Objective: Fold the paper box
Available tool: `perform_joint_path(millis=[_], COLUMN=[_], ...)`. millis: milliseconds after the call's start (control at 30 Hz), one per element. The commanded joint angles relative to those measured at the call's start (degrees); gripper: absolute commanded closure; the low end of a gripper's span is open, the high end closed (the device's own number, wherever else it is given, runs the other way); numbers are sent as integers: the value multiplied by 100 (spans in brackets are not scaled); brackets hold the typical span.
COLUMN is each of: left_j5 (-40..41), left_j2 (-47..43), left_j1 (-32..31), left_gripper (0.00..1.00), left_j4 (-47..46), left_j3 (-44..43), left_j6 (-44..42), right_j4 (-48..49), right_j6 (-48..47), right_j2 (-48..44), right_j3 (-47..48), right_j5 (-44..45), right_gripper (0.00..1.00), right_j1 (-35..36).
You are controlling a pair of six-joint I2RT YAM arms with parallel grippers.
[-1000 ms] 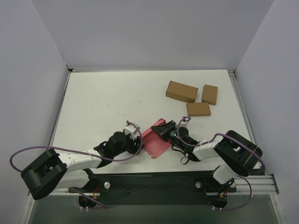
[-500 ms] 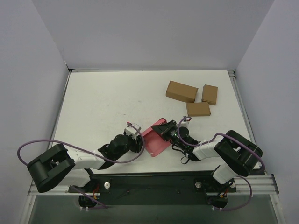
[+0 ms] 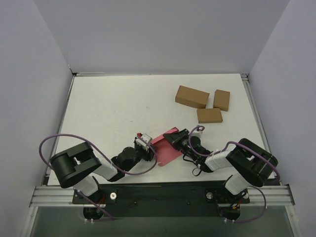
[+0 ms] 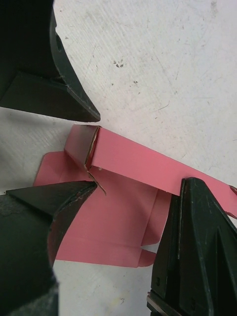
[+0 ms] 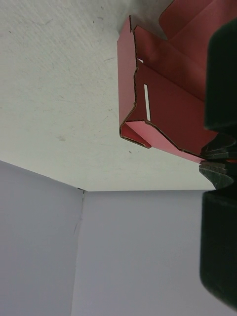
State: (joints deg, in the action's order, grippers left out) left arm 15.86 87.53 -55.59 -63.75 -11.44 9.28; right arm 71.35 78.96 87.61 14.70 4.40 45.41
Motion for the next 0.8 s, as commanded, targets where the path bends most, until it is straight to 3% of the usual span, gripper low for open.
perform_joint_path(millis=[0, 367, 500, 767], left_j5=[242, 945, 1235, 1367], left_j2=[344, 958, 1170, 1522], left_j1=[-83, -294, -356, -382], left_gripper=[40, 48, 58, 58], left_j4=[-1306, -2150, -2423, -2994], left_j3=[-33, -121, -148, -270], left_j6=[-233, -734, -893, -1174], right_j4=[-95, -236, -315, -473], right_j6=[-118, -126, -91, -65], right_j2=[-157, -201, -236, -297], right_j3=[-151, -116, -116, -72], right_j5=[236, 210, 219, 271], right_gripper=[100, 100, 100, 100], right_j1=[56, 47, 65, 100])
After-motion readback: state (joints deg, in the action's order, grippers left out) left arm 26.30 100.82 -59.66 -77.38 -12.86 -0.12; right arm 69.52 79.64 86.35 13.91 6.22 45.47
